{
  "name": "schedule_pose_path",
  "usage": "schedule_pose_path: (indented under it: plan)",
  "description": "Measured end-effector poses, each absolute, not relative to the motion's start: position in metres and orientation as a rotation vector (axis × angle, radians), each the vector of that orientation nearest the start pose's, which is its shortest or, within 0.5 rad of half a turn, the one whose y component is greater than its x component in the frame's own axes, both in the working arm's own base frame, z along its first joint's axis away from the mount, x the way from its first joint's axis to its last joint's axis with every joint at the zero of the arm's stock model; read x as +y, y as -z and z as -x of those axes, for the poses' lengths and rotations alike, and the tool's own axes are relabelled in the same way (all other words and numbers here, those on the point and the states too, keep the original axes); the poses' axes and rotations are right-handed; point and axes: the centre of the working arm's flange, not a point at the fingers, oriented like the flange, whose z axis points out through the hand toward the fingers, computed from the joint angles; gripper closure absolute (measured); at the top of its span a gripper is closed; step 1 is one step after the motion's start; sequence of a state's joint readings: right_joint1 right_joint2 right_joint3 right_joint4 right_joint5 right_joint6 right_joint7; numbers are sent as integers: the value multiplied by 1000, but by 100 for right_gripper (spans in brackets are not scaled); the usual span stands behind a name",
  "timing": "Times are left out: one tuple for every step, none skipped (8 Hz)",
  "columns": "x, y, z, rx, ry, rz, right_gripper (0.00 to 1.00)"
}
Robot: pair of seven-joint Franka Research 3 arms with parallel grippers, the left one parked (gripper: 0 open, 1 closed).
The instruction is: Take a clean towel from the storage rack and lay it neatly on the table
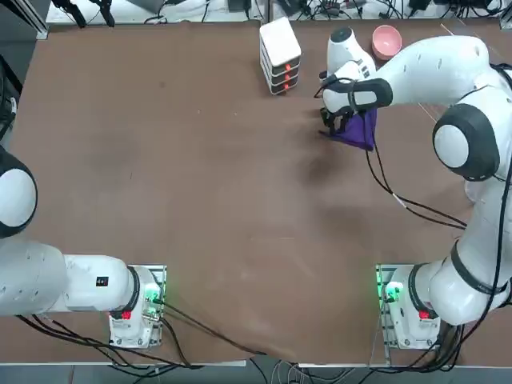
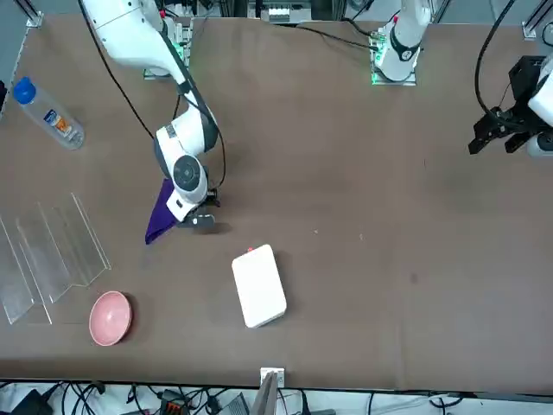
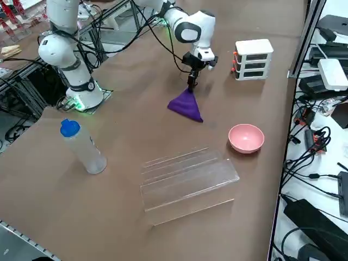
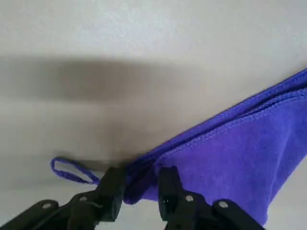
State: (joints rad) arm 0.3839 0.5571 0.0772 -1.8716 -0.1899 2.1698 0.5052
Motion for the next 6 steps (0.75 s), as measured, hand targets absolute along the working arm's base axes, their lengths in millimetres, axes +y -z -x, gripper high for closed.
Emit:
schedule_pose_path:
  plan:
    - [264, -196, -549, -129, -300, 3333, 55]
    - [265, -196, -548, -129, -300, 3333, 55]
    - [265, -196, -548, -123, -301, 3334, 55]
    - [266, -196, -547, -116, -301, 3336, 55]
    - [267, -196, -547, -113, -302, 3337, 59]
    - [269, -195, -545, -112, -314, 3342, 61]
